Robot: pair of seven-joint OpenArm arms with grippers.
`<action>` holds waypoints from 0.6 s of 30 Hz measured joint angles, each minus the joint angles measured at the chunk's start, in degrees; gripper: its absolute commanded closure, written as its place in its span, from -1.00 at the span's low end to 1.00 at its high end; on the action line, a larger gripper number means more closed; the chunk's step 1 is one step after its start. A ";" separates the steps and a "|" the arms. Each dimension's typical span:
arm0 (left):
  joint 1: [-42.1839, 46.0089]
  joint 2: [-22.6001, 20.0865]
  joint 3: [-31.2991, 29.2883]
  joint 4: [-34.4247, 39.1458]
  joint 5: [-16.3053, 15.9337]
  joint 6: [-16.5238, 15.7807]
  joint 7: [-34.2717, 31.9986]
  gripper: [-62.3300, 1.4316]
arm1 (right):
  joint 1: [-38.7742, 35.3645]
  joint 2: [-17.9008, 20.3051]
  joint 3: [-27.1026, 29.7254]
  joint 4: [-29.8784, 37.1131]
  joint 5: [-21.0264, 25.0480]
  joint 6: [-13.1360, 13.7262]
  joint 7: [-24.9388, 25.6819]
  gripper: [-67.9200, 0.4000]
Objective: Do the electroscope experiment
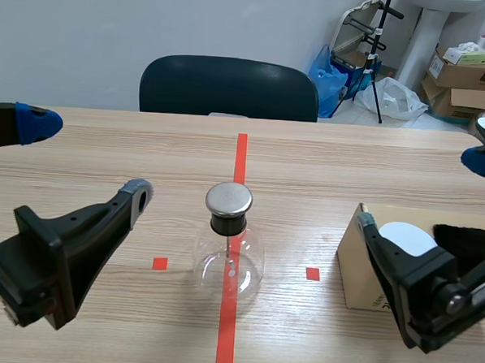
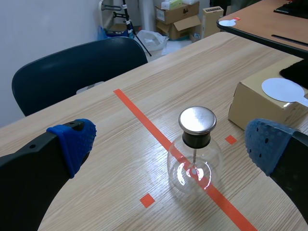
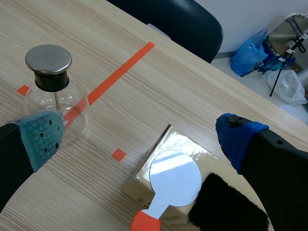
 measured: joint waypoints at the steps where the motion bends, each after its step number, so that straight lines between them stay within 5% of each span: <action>1: 0.00 0.00 0.00 0.00 0.00 0.00 0.00 -1.00 | 0.00 0.00 0.00 0.00 0.00 0.00 0.04 -1.00; 18: 0.00 0.00 0.00 0.00 0.00 0.00 0.00 -1.00 | 0.00 0.00 0.00 0.00 0.00 0.00 1.57 -1.00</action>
